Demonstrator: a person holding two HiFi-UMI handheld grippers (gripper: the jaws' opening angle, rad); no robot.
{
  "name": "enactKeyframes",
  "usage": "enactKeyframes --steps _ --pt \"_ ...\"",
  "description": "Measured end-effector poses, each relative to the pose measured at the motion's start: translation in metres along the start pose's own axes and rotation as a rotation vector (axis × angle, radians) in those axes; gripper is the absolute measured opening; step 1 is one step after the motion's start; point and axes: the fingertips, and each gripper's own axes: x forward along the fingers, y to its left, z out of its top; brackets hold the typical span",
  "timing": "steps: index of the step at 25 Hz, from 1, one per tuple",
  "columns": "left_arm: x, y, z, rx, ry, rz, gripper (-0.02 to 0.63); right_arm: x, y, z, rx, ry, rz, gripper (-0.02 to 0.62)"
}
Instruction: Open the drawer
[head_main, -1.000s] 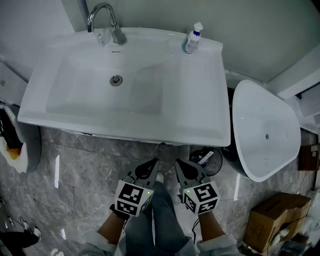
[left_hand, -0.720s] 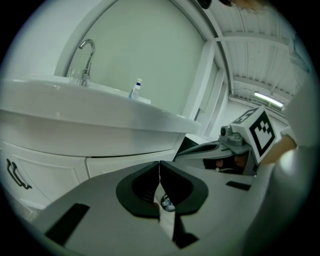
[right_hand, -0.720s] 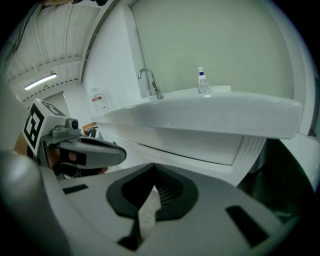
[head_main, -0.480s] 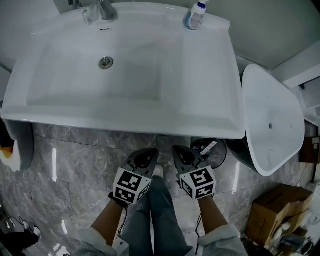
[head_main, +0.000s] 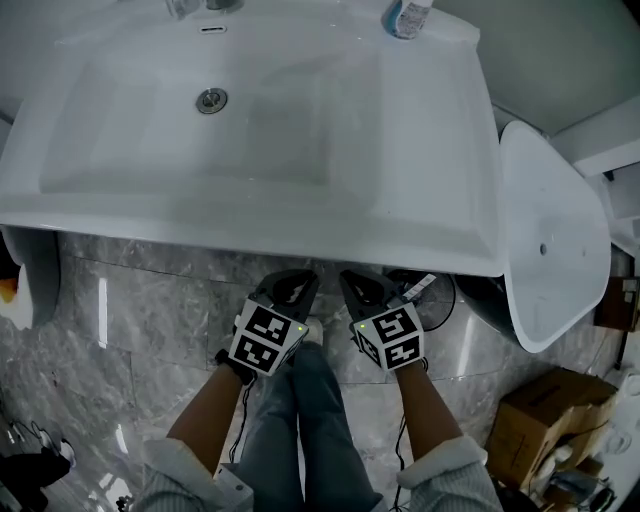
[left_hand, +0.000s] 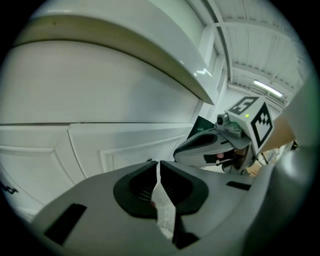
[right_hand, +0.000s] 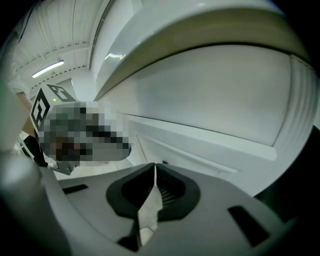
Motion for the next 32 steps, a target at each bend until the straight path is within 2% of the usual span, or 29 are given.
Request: enactKeyframes --steps 8,10,17,22,30,32 --pt "0.021 0.020 -0.017 -0.031 0.055 0.040 0.023 0.020 -0.010 -0.010 -0.025 0.054 0.011 0.025" --pt "0.027 0.019 -0.020 -0.027 0.072 0.020 0.079 0.024 -0.010 -0.014 -0.030 0.067 0.016 0.032" --pt "0.044 0.015 -0.020 0.058 0.106 -0.017 0.126 0.035 -0.010 -0.015 -0.142 0.085 0.003 0.077" --pt "0.056 0.017 -0.025 0.099 0.133 -0.009 0.138 0.042 -0.011 -0.017 -0.166 0.103 0.002 0.077" --pt "0.065 0.020 -0.023 0.201 0.149 -0.028 0.136 0.052 -0.009 -0.023 -0.384 0.179 -0.002 0.077" --pt "0.068 0.018 -0.021 0.216 0.142 -0.025 0.110 0.055 -0.006 -0.026 -0.441 0.194 -0.008 0.077"
